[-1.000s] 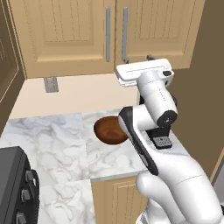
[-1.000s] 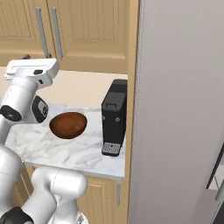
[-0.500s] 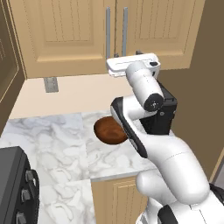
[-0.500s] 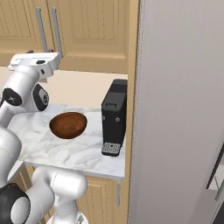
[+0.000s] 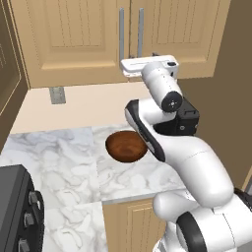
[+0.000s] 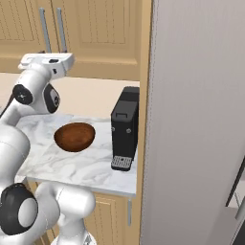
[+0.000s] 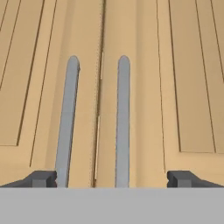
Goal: Open the cabinet. Pick the tangerine and mango from the cabinet and place them into the bowl. Then close the cabinet.
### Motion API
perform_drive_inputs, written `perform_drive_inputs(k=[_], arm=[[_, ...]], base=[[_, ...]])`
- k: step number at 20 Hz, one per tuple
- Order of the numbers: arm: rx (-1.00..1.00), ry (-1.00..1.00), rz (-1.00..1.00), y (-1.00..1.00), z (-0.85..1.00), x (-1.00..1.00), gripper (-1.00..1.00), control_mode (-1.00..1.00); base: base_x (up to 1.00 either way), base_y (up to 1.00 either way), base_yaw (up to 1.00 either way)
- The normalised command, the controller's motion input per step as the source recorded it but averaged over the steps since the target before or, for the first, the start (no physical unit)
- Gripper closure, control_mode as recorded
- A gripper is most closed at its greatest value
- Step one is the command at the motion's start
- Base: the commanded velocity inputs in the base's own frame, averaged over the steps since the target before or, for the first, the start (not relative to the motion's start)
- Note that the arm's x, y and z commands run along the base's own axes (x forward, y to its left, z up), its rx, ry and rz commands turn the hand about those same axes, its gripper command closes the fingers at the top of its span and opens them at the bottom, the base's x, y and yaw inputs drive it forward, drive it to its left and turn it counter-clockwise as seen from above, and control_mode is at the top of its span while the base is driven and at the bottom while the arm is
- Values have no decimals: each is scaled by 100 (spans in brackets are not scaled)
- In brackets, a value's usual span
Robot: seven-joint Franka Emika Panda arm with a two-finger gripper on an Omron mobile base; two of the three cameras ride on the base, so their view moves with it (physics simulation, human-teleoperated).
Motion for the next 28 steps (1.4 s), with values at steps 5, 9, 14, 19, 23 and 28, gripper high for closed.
perform_drive_inputs(k=[5,9,14,19,23,28], arm=[[0,6,0,0,0,49,-100,-100],[0,9,1,0,0,59,-100,-100],[0,7,0,0,0,56,-100,-100],[0,7,1,-2,0,68,-100,-100],[0,7,3,0,-6,89,100,-100],[0,1,0,0,-4,33,100,-100]], base=[[0,0,0],[0,0,0],[0,0,0],[0,0,0],[0,0,0],[0,0,0]])
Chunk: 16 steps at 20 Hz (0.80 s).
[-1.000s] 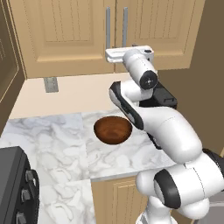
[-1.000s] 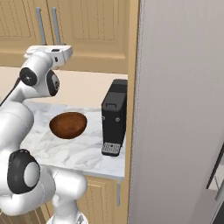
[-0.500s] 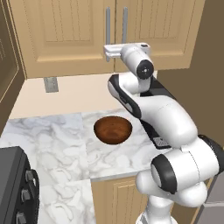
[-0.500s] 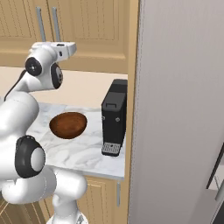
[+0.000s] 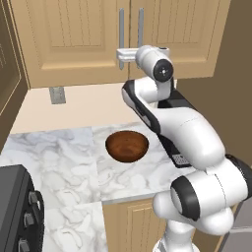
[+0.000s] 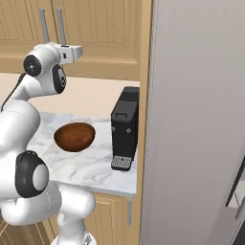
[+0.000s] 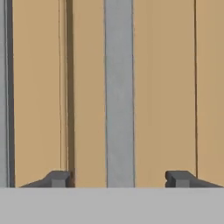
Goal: Open the cabinet. Pick the tangerine and mango from the cabinet and place them into the bowl. Then close the cabinet.
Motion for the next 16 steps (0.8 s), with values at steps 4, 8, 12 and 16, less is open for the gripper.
perform_drive_inputs(k=[4,8,12,16], arm=[[0,0,0,0,0,0,100,-100],[0,0,0,0,0,0,100,-100],[0,0,0,-1,0,0,100,-100],[0,-1,0,-30,12,-2,100,-100]], base=[[0,0,0],[0,0,0],[0,0,0],[0,0,0]])
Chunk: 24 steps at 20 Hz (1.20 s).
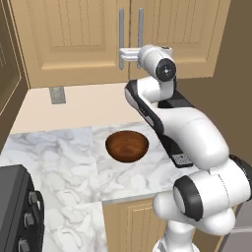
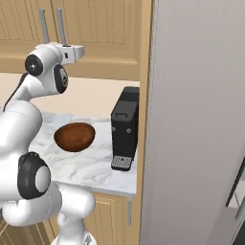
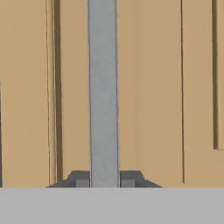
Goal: Open the cabinet. Pick the tangerine and mango from the cabinet and place them into the bowl. Then close the cabinet.
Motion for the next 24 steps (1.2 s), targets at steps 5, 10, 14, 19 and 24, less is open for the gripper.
perform_drive_inputs(k=[5,10,14,19,24], arm=[[0,-7,0,-58,30,-22,100,-100],[0,-11,0,-76,39,-40,100,-100],[0,-11,0,-91,43,-47,100,-100],[2,-9,0,-100,44,-45,100,-100],[4,-2,0,-100,48,-38,100,-100]], base=[[0,0,0],[0,0,0],[0,0,0],[0,0,0],[0,0,0]])
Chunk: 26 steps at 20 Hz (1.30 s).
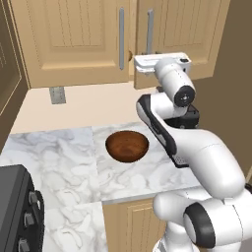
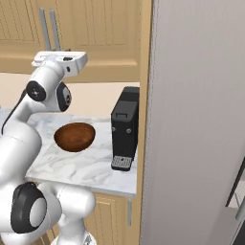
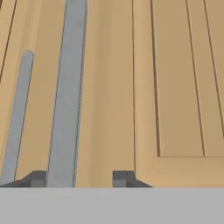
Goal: Open the cabinet. Pick the tangerine and mango from the cabinet and place them into the bowl. Then close the cabinet.
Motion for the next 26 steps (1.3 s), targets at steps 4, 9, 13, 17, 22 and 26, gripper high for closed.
perform_drive_inputs(k=[4,9,13,17,22,26], arm=[[5,0,0,-100,50,-32,100,-100],[8,0,0,-100,52,-29,100,-100],[13,0,0,-100,40,-27,100,-100],[16,0,0,-100,30,-25,100,-100],[17,0,1,-100,34,-16,100,-100],[16,0,8,-100,31,-21,100,-100]], base=[[0,0,0],[0,0,0],[0,0,0],[0,0,0],[0,0,0],[0,0,0]])
